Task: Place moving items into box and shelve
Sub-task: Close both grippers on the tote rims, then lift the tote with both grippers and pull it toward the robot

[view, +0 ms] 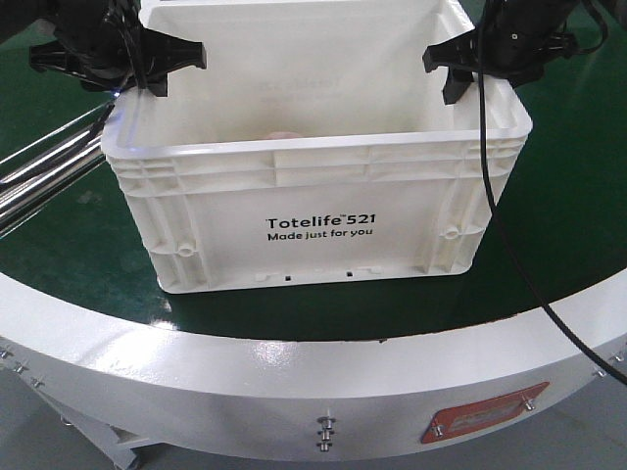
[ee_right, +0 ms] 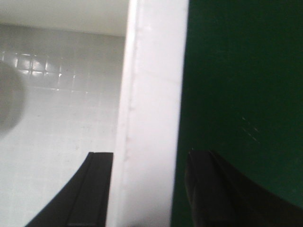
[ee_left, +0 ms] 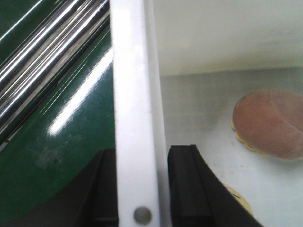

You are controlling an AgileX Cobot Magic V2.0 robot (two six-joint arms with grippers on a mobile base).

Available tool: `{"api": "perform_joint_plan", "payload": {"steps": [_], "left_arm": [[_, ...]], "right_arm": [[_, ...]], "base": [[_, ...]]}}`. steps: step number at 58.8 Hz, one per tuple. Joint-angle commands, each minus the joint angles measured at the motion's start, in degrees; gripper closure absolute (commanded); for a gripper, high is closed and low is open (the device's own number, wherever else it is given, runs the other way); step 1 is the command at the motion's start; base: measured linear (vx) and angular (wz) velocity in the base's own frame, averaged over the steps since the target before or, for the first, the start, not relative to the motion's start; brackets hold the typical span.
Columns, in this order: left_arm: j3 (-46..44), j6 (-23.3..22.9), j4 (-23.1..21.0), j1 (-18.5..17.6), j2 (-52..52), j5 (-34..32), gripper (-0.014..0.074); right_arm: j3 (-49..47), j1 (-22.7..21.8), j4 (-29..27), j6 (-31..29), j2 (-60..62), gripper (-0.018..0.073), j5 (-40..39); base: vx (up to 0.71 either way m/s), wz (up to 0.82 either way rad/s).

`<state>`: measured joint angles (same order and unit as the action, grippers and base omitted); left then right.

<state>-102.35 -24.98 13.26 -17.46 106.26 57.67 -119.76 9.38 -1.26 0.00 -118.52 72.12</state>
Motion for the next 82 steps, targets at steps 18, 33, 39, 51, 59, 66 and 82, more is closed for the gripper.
{"api": "perform_joint_plan", "payload": {"steps": [18, 33, 39, 51, 59, 66, 82], "left_arm": [[-1.7, 1.5, 2.2, -0.3, -5.7, -6.0, 0.0597], [-1.7, 1.5, 1.4, -0.3, -7.7, -7.6, 0.0597], [-1.7, 1.5, 1.3, -0.3, -8.7, -8.1, 0.0597], [-1.7, 2.6, 1.6, -0.3, -10.8, -7.8, 0.0597], [-1.7, 2.6, 1.6, -0.3, -11.8, -7.8, 0.0597], [-1.7, 2.6, 1.5, -0.3, -12.5, -7.3, 0.0597], [-1.7, 2.6, 0.6, -0.3, -14.8, -7.1, 0.0597]], "right_arm": [[-1.9, -0.1, 1.3, 2.5, 7.2, 0.0567, 0.2], [-1.9, -0.1, 1.3, 2.6, 9.6, 0.0567, 0.2], [-1.9, -0.1, 1.3, 2.6, 10.4, 0.0566, 0.6], [-1.9, -0.1, 1.3, 3.0, 12.0, 0.0564, 0.3], [-1.9, -0.1, 1.3, 3.4, 13.5, 0.0564, -0.6], [-1.9, -0.1, 1.3, 3.6, 14.8, 0.0564, -0.6], [-1.9, -0.1, 1.3, 4.9, 17.6, 0.0564, -0.3]], "base": [[0.00, 0.00], [0.00, 0.00], [0.00, 0.00], [0.00, 0.00], [0.00, 0.00], [0.00, 0.00], [0.00, 0.00]]}}
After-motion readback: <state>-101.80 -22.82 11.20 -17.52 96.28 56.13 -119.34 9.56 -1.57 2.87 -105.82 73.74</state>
